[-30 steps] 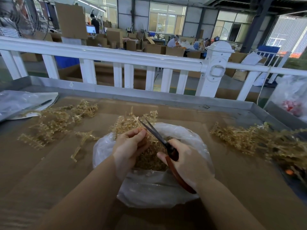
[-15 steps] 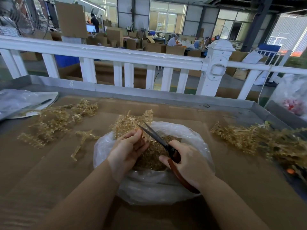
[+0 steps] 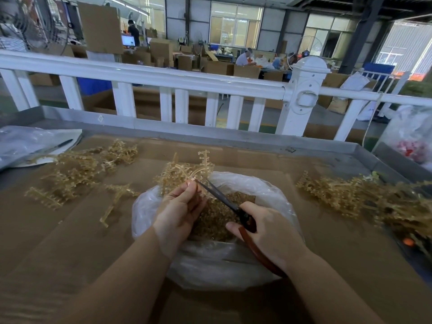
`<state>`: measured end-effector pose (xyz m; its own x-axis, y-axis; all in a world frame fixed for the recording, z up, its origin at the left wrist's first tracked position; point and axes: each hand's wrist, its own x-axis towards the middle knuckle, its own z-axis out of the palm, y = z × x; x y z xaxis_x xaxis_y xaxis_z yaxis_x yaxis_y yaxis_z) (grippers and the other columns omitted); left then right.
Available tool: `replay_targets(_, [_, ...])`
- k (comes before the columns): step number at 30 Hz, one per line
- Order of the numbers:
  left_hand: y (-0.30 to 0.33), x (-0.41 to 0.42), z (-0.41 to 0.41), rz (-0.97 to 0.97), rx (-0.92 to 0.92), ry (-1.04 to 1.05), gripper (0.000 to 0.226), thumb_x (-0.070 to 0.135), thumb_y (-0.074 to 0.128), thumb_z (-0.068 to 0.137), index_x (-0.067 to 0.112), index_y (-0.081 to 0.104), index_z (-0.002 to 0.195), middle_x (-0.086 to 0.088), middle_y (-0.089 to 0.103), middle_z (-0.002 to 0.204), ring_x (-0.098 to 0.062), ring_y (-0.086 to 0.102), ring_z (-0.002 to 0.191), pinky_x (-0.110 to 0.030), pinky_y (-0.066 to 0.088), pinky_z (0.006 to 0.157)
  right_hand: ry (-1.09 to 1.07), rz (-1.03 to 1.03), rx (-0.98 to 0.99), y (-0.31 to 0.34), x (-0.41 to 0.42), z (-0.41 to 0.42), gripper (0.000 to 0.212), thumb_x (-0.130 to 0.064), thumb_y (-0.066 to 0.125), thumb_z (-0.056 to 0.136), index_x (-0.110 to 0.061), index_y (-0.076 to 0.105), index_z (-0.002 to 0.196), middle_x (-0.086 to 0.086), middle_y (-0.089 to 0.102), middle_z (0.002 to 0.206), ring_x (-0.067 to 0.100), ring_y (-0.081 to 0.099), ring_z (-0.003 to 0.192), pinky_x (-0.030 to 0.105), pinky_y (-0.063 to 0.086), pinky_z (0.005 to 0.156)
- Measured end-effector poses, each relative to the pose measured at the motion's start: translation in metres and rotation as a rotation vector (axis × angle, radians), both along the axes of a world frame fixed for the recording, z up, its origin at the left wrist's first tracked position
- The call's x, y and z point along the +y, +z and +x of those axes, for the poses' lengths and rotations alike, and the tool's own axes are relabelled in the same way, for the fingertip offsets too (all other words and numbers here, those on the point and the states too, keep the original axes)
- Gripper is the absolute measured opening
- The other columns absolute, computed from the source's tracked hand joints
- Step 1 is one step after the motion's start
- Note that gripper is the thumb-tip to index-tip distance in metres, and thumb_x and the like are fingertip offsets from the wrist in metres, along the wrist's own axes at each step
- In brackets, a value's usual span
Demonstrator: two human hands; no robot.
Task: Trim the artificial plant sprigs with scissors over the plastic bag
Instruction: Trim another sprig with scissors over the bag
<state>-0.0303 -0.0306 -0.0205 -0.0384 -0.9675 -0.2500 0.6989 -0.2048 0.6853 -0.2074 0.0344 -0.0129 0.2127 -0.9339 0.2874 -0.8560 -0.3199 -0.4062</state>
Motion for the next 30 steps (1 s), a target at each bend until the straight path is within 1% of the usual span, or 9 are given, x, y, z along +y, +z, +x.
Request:
replay_targets(4, [-0.0003, -0.0002, -0.0021, -0.009, -0.001, 0.027, 0.02, 0.005, 0.057, 0.09, 0.013, 0.055, 0.073, 0.003, 0.062, 0.052, -0.004, 0.061, 0.047, -0.02, 0.055, 0.05, 0.002, 0.002, 0.034, 0.0039, 0.0036, -0.0003, 0.024, -0.059, 0.051, 0.087, -0.038, 0.042, 0.081, -0.018, 0.046, 0.066, -0.001, 0.046, 0.067, 0.015, 0.029, 0.057])
replay_targets(7, [-0.0009, -0.0006, -0.0033, -0.016, -0.002, 0.035, 0.02, 0.004, 0.057, 0.09, 0.013, 0.054, 0.072, 0.004, 0.063, 0.052, -0.003, 0.061, 0.047, -0.02, 0.054, 0.05, 0.006, 0.012, 0.05, 0.0073, 0.005, -0.0004, 0.026, -0.06, 0.051, 0.087, -0.037, 0.042, 0.08, -0.015, 0.046, 0.065, 0.001, 0.048, 0.066, 0.016, 0.03, 0.057])
replay_targets(11, [-0.0035, 0.0005, -0.0014, -0.064, -0.01, -0.018, 0.022, 0.001, 0.057, 0.088, 0.014, 0.05, 0.071, 0.004, 0.065, 0.058, -0.005, 0.064, 0.053, -0.021, 0.057, 0.056, -0.001, 0.036, 0.063, 0.0105, 0.0045, 0.0007, 0.028, -0.059, 0.051, 0.087, -0.034, 0.043, 0.078, -0.013, 0.048, 0.066, 0.002, 0.05, 0.068, 0.017, 0.033, 0.059])
replay_targets(14, [-0.0043, 0.0034, 0.002, -0.113, -0.034, -0.078, 0.024, -0.006, 0.057, 0.081, 0.015, 0.051, 0.07, 0.004, 0.067, 0.063, -0.008, 0.068, 0.061, -0.023, 0.057, 0.057, 0.007, 0.068, 0.056, 0.0102, 0.0047, 0.0018, 0.028, -0.059, 0.051, 0.087, -0.036, 0.041, 0.075, -0.014, 0.049, 0.066, 0.001, 0.05, 0.068, 0.017, 0.033, 0.059])
replay_targets(17, [-0.0044, 0.0059, 0.0051, -0.151, -0.026, -0.114, 0.023, -0.007, 0.062, 0.067, 0.013, 0.051, 0.068, 0.002, 0.063, 0.063, -0.01, 0.069, 0.064, -0.026, 0.058, 0.058, 0.011, 0.095, 0.028, 0.0086, 0.0052, 0.0022, 0.025, -0.058, 0.052, 0.087, -0.034, 0.047, 0.079, -0.014, 0.051, 0.068, -0.001, 0.05, 0.066, 0.015, 0.034, 0.058])
replay_targets(19, [-0.0048, 0.0067, 0.0058, -0.152, -0.036, -0.121, 0.024, -0.011, 0.059, 0.073, 0.012, 0.053, 0.07, 0.003, 0.061, 0.06, -0.009, 0.068, 0.062, -0.026, 0.057, 0.057, 0.009, 0.111, 0.006, 0.0078, 0.0054, 0.0025, 0.025, -0.058, 0.053, 0.087, -0.034, 0.049, 0.081, -0.014, 0.051, 0.069, -0.001, 0.051, 0.067, 0.014, 0.034, 0.059])
replay_targets(21, [-0.0057, 0.0071, 0.0053, -0.16, -0.047, -0.119, 0.026, -0.012, 0.057, 0.076, 0.013, 0.053, 0.071, 0.004, 0.06, 0.059, -0.009, 0.067, 0.061, -0.026, 0.057, 0.056, 0.01, 0.117, -0.004, 0.0071, 0.0056, 0.0027, 0.025, -0.057, 0.053, 0.087, -0.035, 0.048, 0.079, -0.015, 0.05, 0.068, -0.002, 0.05, 0.066, 0.014, 0.034, 0.058])
replay_targets(26, [-0.0074, 0.0074, 0.0041, -0.206, -0.109, -0.121, 0.027, -0.007, 0.065, 0.061, 0.014, 0.05, 0.07, 0.002, 0.061, 0.065, -0.01, 0.067, 0.065, -0.026, 0.059, 0.061, 0.003, 0.136, -0.042, 0.007, 0.0046, 0.0017, 0.025, -0.058, 0.054, 0.086, -0.034, 0.051, 0.079, -0.014, 0.055, 0.071, -0.001, 0.053, 0.069, 0.014, 0.037, 0.061])
replay_targets(30, [-0.008, 0.0071, 0.0009, -0.195, -0.189, -0.109, 0.025, -0.008, 0.067, 0.066, 0.013, 0.055, 0.064, -0.001, 0.063, 0.065, -0.013, 0.064, 0.065, -0.028, 0.055, 0.065, 0.007, 0.145, -0.066, 0.0082, 0.0051, 0.0003, 0.026, -0.058, 0.055, 0.086, -0.035, 0.048, 0.075, -0.013, 0.053, 0.067, -0.002, 0.051, 0.066, 0.015, 0.034, 0.058])
